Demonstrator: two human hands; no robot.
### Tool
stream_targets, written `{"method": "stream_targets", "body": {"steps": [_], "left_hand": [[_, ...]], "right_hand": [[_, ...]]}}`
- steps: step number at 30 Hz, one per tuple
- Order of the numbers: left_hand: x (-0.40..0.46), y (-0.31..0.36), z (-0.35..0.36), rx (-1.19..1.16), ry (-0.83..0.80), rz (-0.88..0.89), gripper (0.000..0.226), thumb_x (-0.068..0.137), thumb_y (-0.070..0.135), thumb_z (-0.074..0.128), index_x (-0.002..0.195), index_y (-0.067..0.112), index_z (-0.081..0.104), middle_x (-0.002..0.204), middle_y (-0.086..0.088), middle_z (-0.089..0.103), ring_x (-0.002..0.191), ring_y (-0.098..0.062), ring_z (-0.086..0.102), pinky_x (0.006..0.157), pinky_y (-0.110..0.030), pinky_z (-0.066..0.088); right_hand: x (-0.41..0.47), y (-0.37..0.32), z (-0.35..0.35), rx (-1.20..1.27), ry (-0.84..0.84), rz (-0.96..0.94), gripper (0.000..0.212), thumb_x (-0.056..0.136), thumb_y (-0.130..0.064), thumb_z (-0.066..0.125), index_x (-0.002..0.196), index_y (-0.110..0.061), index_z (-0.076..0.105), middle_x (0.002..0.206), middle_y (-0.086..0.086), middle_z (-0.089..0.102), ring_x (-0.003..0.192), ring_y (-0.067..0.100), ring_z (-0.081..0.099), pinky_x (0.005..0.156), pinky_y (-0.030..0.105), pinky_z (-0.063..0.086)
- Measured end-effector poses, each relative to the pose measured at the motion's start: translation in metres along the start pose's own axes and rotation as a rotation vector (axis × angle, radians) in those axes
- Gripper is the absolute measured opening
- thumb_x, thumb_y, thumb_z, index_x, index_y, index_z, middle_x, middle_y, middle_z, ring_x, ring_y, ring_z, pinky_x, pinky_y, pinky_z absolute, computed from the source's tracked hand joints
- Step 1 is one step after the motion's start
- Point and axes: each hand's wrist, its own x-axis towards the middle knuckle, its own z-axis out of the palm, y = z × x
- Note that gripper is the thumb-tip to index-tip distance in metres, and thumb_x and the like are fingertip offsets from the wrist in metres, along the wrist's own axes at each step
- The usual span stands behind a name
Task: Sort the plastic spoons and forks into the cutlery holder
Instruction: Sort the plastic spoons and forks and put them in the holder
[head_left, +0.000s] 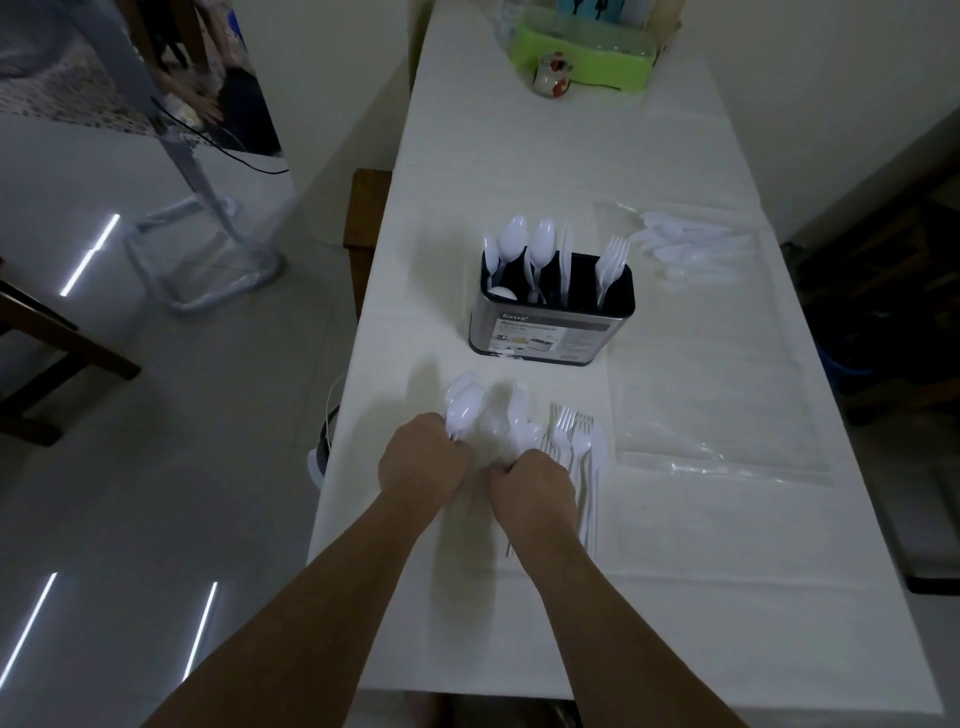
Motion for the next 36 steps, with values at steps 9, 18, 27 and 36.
{"method": "stream_targets", "body": {"steps": [9, 18, 27, 36], "left_hand": [[-0.007, 0.003, -0.021, -0.776, -0.172, -0.247, 0.02, 0.085, 0.011, 0.06, 0.073, -0.002, 0.069, 0.061, -0.007, 0.07, 0.043, -0.02, 0.046, 0.043, -0.024, 0.034], [-0.009, -0.018, -0.021, -0.945, -0.227, -0.304, 0.03, 0.086, 0.025, 0.074, 0.072, 0.003, 0.06, 0.054, -0.012, 0.049, 0.041, -0.018, 0.044, 0.04, -0.025, 0.037], [0.006, -0.03, -0.022, -0.901, -0.187, -0.351, 0.031, 0.088, 0.033, 0.071, 0.088, 0.002, 0.073, 0.083, -0.009, 0.076, 0.045, -0.018, 0.046, 0.043, -0.025, 0.038], [0.011, -0.028, -0.022, -0.926, -0.191, -0.356, 0.026, 0.092, 0.033, 0.066, 0.084, 0.009, 0.07, 0.081, -0.006, 0.076, 0.08, -0.024, 0.069, 0.085, -0.043, 0.052]], "right_hand": [[-0.026, -0.007, 0.014, 0.112, 0.01, -0.225, 0.023, 0.093, -0.037, 0.05, 0.09, -0.017, 0.059, 0.082, 0.0, 0.066, 0.075, 0.019, 0.064, 0.067, 0.032, 0.054], [-0.034, -0.019, 0.027, 0.241, 0.063, -0.347, 0.022, 0.097, -0.036, 0.046, 0.097, -0.019, 0.06, 0.081, -0.002, 0.068, 0.075, 0.017, 0.065, 0.069, 0.037, 0.055], [-0.03, -0.008, 0.026, 0.016, 0.177, -0.26, 0.03, 0.098, -0.04, 0.038, 0.094, -0.018, 0.058, 0.085, 0.0, 0.066, 0.079, 0.022, 0.066, 0.07, 0.035, 0.055], [-0.017, -0.01, 0.009, -0.075, 0.068, 0.022, 0.061, 0.085, -0.065, 0.054, 0.116, -0.012, 0.05, 0.107, 0.003, 0.067, 0.1, 0.024, 0.066, 0.078, 0.034, 0.05]]}}
